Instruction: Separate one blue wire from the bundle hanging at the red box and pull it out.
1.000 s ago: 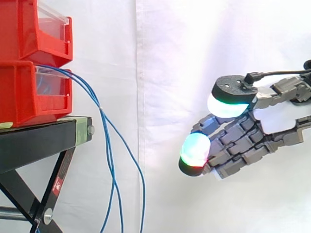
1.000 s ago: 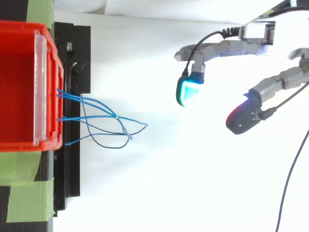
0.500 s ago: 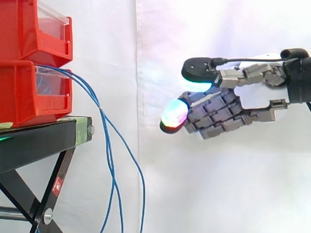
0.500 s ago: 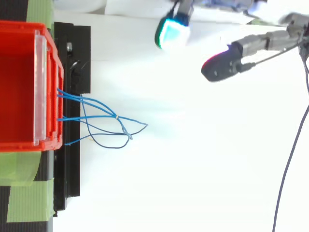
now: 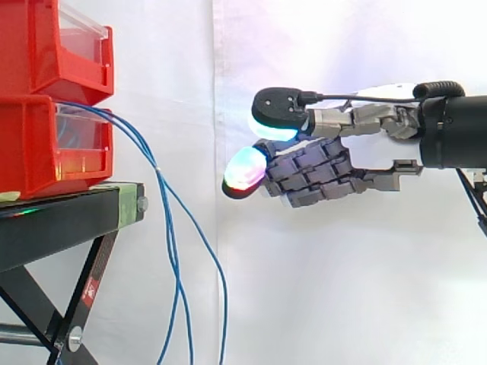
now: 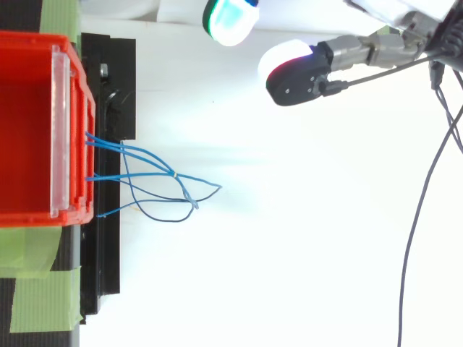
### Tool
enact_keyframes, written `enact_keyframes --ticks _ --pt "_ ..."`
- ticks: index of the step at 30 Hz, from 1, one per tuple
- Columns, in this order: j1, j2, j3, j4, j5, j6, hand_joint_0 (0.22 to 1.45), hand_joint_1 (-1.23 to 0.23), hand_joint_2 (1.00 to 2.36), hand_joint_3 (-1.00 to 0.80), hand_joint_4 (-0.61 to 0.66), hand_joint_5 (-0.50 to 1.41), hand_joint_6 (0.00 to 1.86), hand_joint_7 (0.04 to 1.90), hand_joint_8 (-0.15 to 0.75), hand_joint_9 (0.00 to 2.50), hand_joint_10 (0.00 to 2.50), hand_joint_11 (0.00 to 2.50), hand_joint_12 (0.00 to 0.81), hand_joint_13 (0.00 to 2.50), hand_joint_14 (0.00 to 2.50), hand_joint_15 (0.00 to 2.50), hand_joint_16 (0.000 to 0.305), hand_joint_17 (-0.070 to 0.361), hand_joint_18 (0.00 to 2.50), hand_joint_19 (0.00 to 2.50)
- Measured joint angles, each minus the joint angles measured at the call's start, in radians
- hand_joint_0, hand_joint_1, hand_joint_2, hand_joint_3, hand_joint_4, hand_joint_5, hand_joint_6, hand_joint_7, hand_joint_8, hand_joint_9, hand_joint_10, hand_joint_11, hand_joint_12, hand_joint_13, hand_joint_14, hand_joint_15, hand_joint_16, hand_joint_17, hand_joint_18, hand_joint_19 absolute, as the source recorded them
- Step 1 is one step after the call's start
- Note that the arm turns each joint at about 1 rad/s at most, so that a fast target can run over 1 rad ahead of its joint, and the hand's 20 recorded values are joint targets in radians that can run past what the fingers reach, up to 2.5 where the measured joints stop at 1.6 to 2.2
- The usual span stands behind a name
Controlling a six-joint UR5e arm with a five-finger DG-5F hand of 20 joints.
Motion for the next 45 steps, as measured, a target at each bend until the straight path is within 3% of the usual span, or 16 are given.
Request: enact_keyframes --ticks 6,10,17,22,29,37,45 --pt "0.022 -0.005 0.0 0.026 0.005 -0.013 0.47 -0.62 1.0 -0.5 0.36 -0.18 0.5 0.98 0.326 0.22 0.0 0.05 0.408 0.15 0.01 0.18 0.069 0.156 0.0 0.09" --pt "0.042 -0.031 0.001 0.04 0.009 -0.009 0.47 -0.62 1.0 -0.5 0.36 -0.17 0.5 0.99 0.329 0.24 0.0 0.05 0.411 0.17 0.01 0.18 0.069 0.156 0.0 0.11" --pt "0.078 -0.101 0.001 0.11 0.011 0.065 0.47 -0.62 1.0 -0.5 0.37 -0.17 0.5 0.99 0.333 0.27 0.0 0.09 0.414 0.2 0.01 0.19 0.069 0.154 0.03 0.13" --pt "0.106 -0.112 0.001 0.156 0.018 0.089 0.47 -0.62 1.0 -0.5 0.37 -0.17 0.5 0.99 0.334 0.28 0.0 0.09 0.416 0.21 0.01 0.21 0.069 0.154 0.05 0.14" --pt "0.145 -0.114 0.0 0.191 0.07 0.088 0.47 -0.62 1.0 -0.5 0.37 -0.17 0.5 0.98 0.335 0.29 0.0 0.09 0.418 0.22 0.01 0.21 0.069 0.155 0.07 0.15" --pt "0.172 -0.119 0.0 0.232 0.128 0.087 0.47 -0.62 1.0 -0.5 0.37 -0.17 0.5 0.98 0.336 0.31 0.0 0.1 0.419 0.23 0.01 0.21 0.068 0.154 0.08 0.17" --pt "0.187 -0.185 0.012 0.299 0.151 0.116 0.48 -0.61 1.0 -0.5 0.37 -0.17 0.5 0.98 0.336 0.31 0.0 0.11 0.421 0.25 0.01 0.22 0.068 0.153 0.1 0.18"
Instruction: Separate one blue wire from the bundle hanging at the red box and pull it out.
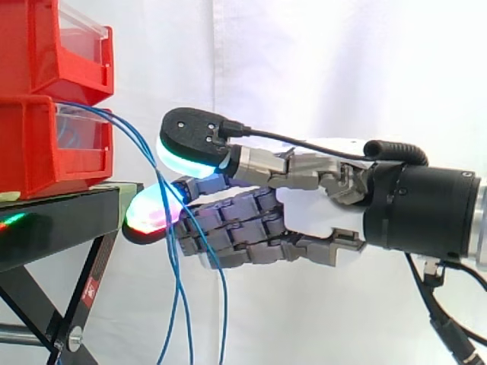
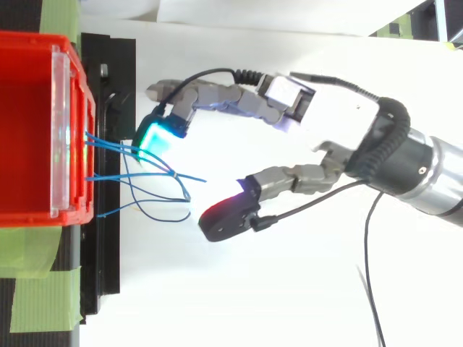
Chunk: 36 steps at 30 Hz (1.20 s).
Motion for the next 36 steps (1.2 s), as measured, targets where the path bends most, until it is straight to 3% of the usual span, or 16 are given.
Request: enact_keyframes --ticks 9,36 --pt "0.004 -0.015 0.009 0.044 0.004 0.015 0.49 -0.63 1.0 -0.5 0.38 -0.16 0.5 0.97 0.341 0.37 0.0 0.08 0.424 0.31 0.01 0.2 0.067 0.151 0.2 0.16" --pt "0.005 -0.015 0.023 0.026 0.035 -0.014 0.54 -0.7 1.0 -0.49 0.35 -0.13 0.5 1.14 0.331 0.4 0.0 0.11 0.412 0.37 0.01 0.23 0.063 0.142 0.29 0.2"
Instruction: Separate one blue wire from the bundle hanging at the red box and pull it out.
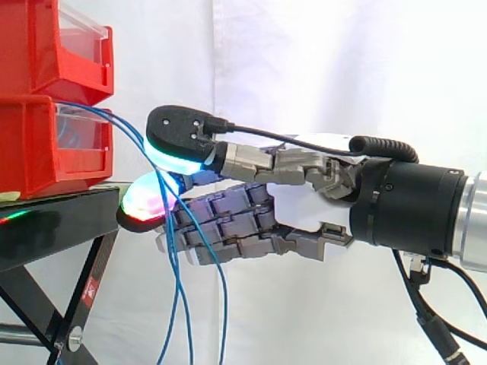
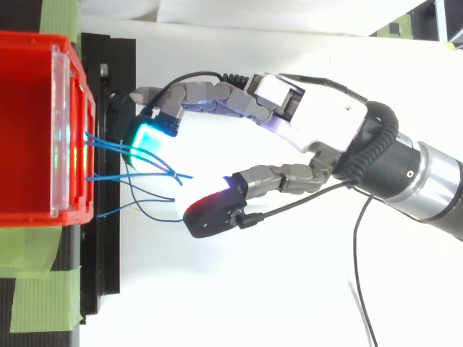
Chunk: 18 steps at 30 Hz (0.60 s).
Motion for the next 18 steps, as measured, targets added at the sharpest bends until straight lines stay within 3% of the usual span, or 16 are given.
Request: enact_keyframes --ticks 9,18 --pt "0.009 -0.001 0.003 0.004 0.006 -0.041 0.54 -0.7 1.0 -0.49 0.34 -0.13 0.5 1.15 0.331 0.41 0.0 0.13 0.414 0.38 0.01 0.24 0.063 0.142 0.31 0.22" --pt "0.012 0.0 0.006 0.004 0.006 -0.045 0.55 -0.7 1.0 -0.49 0.35 -0.13 0.5 1.16 0.332 0.42 0.0 0.13 0.414 0.4 0.01 0.24 0.062 0.14 0.34 0.23"
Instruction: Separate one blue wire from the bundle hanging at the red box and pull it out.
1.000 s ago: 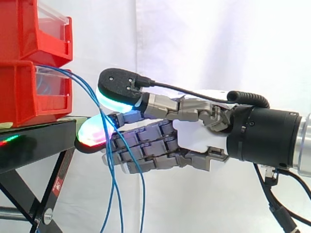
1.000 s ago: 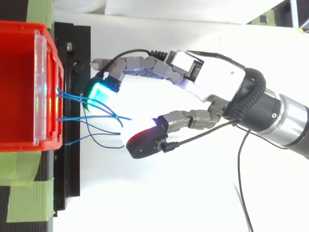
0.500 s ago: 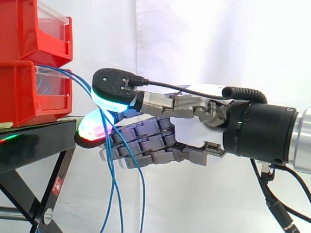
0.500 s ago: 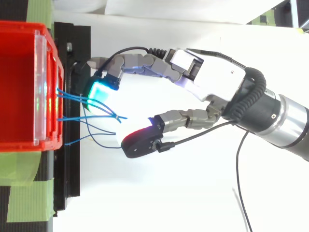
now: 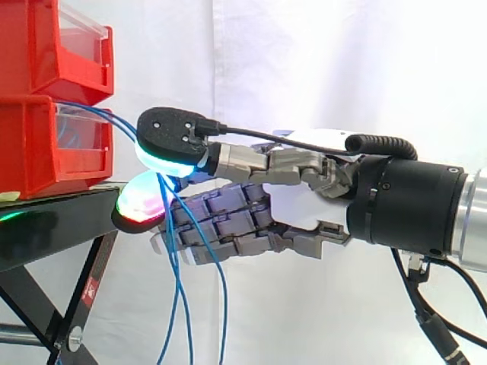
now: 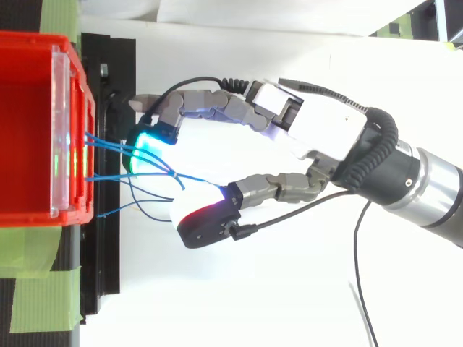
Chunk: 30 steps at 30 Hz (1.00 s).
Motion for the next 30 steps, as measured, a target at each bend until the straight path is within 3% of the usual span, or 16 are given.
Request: enact_keyframes --ticks 11,30 --pt "0.007 0.001 0.016 -0.002 0.0 0.052 0.57 -0.72 1.0 -0.46 0.32 -0.12 0.5 1.22 0.332 0.44 0.0 0.15 0.411 0.42 0.01 0.25 0.061 0.137 0.37 0.24" --pt "0.009 0.001 0.016 -0.012 0.002 0.064 0.59 -0.68 1.0 -0.44 0.3 -0.12 0.53 1.2 0.334 0.49 0.0 0.19 0.409 0.48 0.01 0.28 0.058 0.131 0.46 0.32"
